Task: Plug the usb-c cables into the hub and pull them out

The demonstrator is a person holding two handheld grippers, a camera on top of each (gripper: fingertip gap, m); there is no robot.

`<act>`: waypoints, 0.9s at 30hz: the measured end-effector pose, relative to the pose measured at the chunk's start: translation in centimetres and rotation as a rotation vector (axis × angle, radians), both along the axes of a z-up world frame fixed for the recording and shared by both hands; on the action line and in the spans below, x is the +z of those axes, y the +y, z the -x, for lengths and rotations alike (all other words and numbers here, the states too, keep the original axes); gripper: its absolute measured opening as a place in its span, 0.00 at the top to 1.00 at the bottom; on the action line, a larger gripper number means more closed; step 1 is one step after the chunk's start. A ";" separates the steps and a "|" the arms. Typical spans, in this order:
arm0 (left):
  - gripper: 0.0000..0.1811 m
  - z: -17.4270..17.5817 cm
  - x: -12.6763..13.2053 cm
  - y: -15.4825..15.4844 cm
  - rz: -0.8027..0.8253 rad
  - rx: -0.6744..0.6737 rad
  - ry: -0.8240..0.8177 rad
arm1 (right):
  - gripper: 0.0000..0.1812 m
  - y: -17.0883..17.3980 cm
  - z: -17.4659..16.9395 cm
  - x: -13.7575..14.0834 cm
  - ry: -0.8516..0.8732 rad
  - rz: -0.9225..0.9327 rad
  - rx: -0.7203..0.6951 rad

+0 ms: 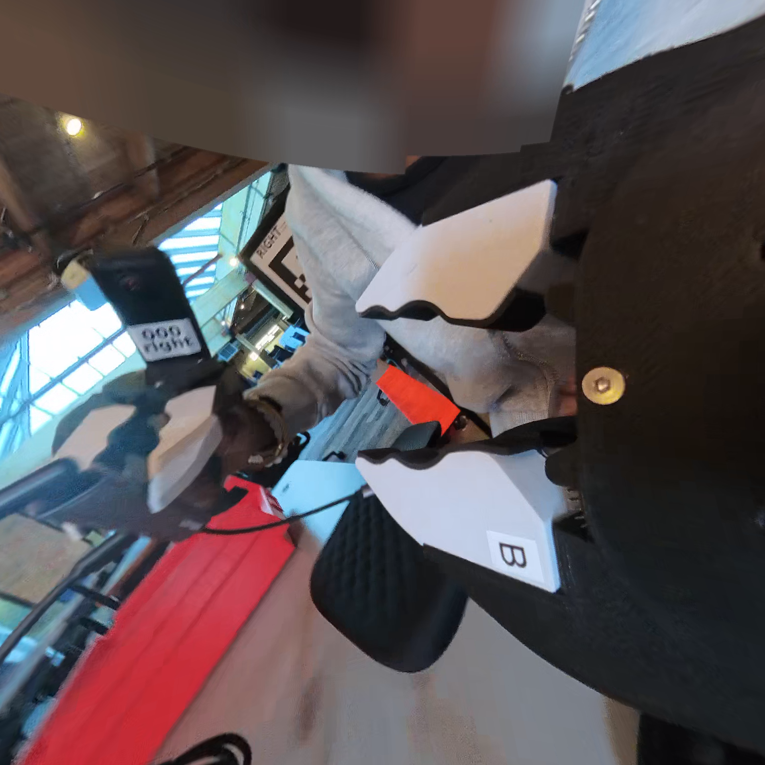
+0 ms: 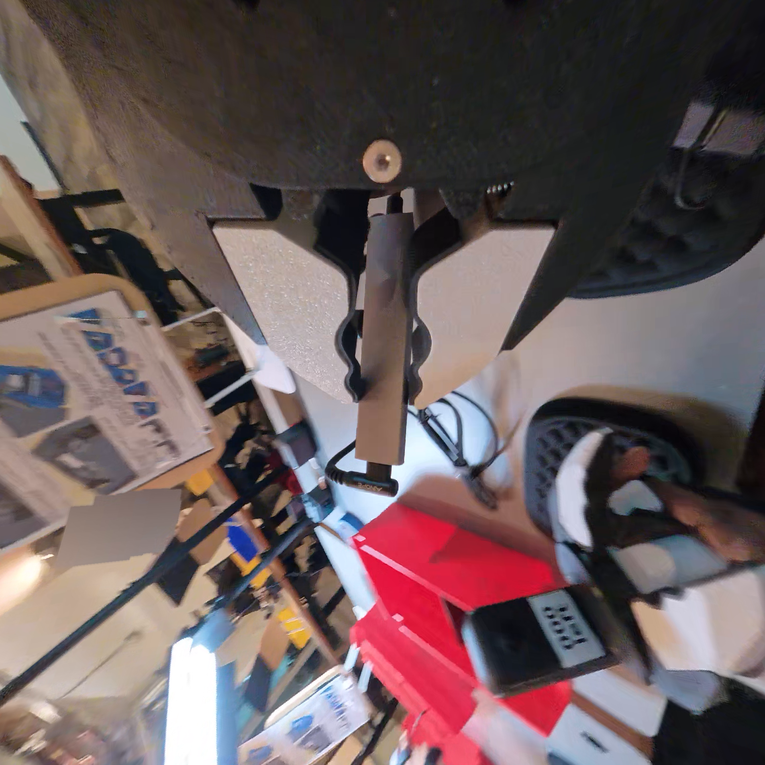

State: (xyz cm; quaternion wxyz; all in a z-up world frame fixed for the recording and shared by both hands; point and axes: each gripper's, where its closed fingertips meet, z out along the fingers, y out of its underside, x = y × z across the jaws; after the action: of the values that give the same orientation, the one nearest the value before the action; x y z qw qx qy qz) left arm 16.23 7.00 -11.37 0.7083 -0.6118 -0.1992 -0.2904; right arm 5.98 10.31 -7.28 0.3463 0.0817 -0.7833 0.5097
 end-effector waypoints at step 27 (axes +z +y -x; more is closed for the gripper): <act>0.74 4.4 2.8 -8.5 -0.353 0.489 0.343 | 0.88 22.8 0.1 30.2 0.678 0.431 -0.720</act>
State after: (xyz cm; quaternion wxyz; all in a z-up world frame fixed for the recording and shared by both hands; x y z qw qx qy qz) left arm 11.79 -1.45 -8.61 0.8751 -0.4538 -0.1642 -0.0351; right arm 5.85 33.08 22.92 0.7415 -0.1051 -0.4837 0.4530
